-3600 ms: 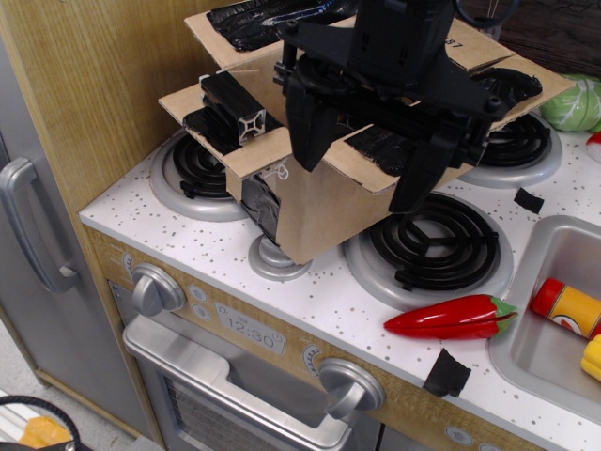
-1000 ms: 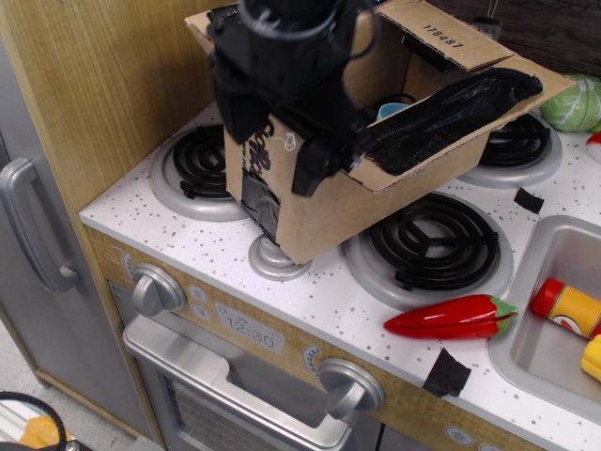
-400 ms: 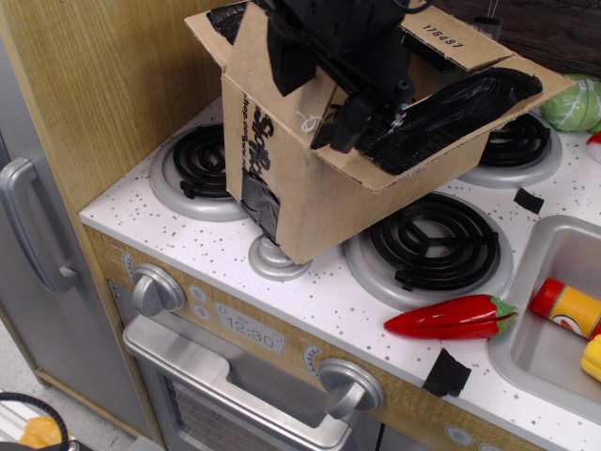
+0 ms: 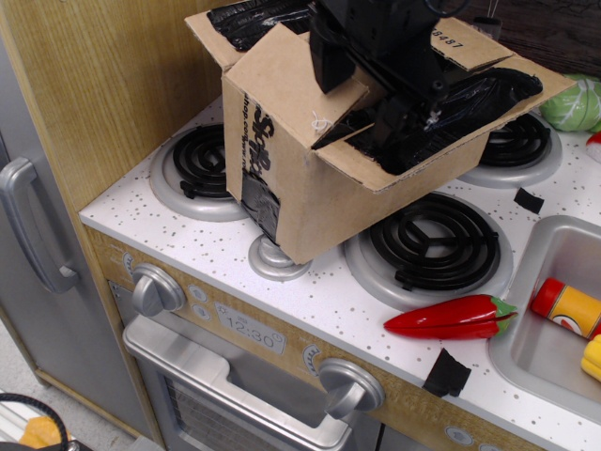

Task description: Close small4fbox flaps

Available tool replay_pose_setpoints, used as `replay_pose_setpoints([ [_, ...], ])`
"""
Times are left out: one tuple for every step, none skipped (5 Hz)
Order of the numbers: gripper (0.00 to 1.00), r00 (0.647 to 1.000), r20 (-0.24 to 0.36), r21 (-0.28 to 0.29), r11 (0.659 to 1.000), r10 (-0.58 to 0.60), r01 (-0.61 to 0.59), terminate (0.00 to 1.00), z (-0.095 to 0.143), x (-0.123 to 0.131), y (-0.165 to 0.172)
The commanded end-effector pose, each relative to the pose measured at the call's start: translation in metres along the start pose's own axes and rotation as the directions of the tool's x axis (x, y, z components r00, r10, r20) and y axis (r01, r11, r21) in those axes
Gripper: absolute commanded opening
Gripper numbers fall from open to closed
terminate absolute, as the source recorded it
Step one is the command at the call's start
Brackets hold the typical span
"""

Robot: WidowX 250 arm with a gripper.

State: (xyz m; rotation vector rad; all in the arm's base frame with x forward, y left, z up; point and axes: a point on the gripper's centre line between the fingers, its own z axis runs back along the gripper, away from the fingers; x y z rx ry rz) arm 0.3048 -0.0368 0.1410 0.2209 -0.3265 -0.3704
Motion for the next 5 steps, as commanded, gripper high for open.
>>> replay_pose_setpoints([
  [1.0, 0.998, 0.057, -0.11, 0.994, 0.03, -0.024, 0.0, -0.021, 0.01, 0.015],
  [1.0, 0.997, 0.037, -0.185, 0.981, 0.062, -0.054, 0.0, -0.035, 0.004, 0.02],
  [1.0, 0.996, 0.006, -0.231, 0.969, 0.088, -0.085, 0.0, -0.043, -0.004, 0.026],
  [1.0, 0.995, -0.037, -0.22, 0.971, 0.092, -0.097, 0.0, -0.038, -0.006, 0.026],
  [1.0, 0.998, -0.013, -0.217, 0.974, 0.064, -0.066, 1.0, -0.031, -0.005, 0.023],
])
